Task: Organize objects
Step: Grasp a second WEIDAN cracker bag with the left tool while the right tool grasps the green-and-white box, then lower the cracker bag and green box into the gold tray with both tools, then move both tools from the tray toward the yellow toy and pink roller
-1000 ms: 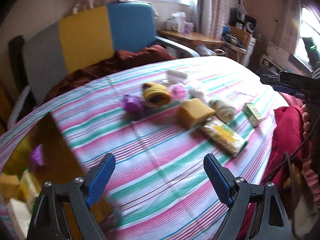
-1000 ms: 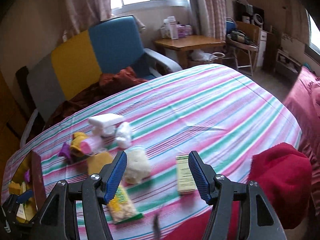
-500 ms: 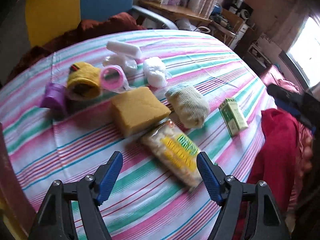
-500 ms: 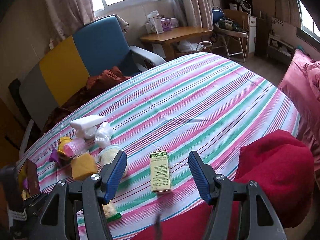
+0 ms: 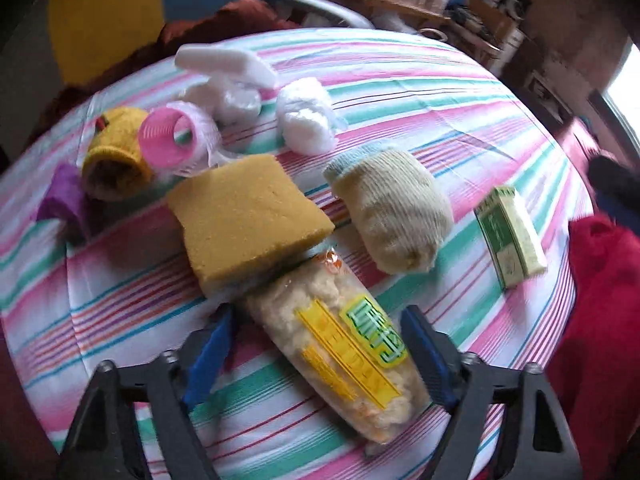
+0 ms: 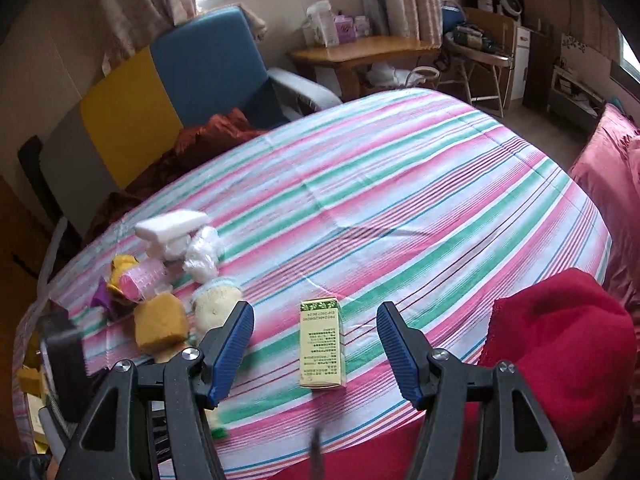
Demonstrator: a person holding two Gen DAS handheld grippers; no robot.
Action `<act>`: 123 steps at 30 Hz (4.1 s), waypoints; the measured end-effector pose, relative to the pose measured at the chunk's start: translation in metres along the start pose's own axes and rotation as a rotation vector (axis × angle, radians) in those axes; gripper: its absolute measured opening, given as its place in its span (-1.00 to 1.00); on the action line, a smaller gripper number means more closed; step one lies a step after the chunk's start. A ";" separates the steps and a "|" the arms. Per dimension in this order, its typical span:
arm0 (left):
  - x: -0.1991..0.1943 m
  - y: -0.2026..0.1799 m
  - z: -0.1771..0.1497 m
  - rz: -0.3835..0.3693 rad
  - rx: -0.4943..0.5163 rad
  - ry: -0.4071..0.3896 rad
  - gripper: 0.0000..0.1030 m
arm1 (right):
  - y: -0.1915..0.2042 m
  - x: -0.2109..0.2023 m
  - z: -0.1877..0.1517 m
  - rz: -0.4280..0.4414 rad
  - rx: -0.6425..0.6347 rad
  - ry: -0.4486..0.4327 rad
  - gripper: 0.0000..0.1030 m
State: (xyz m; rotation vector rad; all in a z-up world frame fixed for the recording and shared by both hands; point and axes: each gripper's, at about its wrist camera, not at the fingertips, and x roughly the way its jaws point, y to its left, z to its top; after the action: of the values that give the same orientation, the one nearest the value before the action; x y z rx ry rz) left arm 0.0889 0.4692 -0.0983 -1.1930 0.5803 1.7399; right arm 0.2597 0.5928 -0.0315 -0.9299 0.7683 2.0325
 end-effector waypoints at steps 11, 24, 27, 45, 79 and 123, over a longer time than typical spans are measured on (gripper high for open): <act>-0.029 0.030 -0.048 -0.064 0.116 -0.054 0.05 | 0.019 0.059 0.008 -0.119 -0.148 0.297 0.19; -0.054 0.062 -0.074 -0.096 0.090 -0.107 0.00 | 0.018 0.086 -0.001 -0.173 -0.196 0.450 -0.43; -0.052 0.067 -0.077 -0.107 0.076 -0.129 -0.04 | 0.014 0.079 -0.002 -0.150 -0.176 0.411 -0.43; -0.118 0.113 -0.109 -0.108 -0.086 -0.263 -0.05 | 0.104 0.003 -0.009 0.041 -0.306 0.143 -0.43; -0.230 0.290 -0.239 0.366 -0.550 -0.426 0.08 | 0.421 -0.014 -0.165 0.556 -0.785 0.247 -0.12; -0.234 0.256 -0.233 0.455 -0.463 -0.443 0.60 | 0.357 -0.023 -0.155 0.346 -0.673 -0.043 0.15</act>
State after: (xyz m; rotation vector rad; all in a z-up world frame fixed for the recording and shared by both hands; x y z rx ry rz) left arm -0.0009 0.0701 -0.0139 -0.9627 0.1855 2.5381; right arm 0.0301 0.2775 -0.0265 -1.1654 0.2116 2.6822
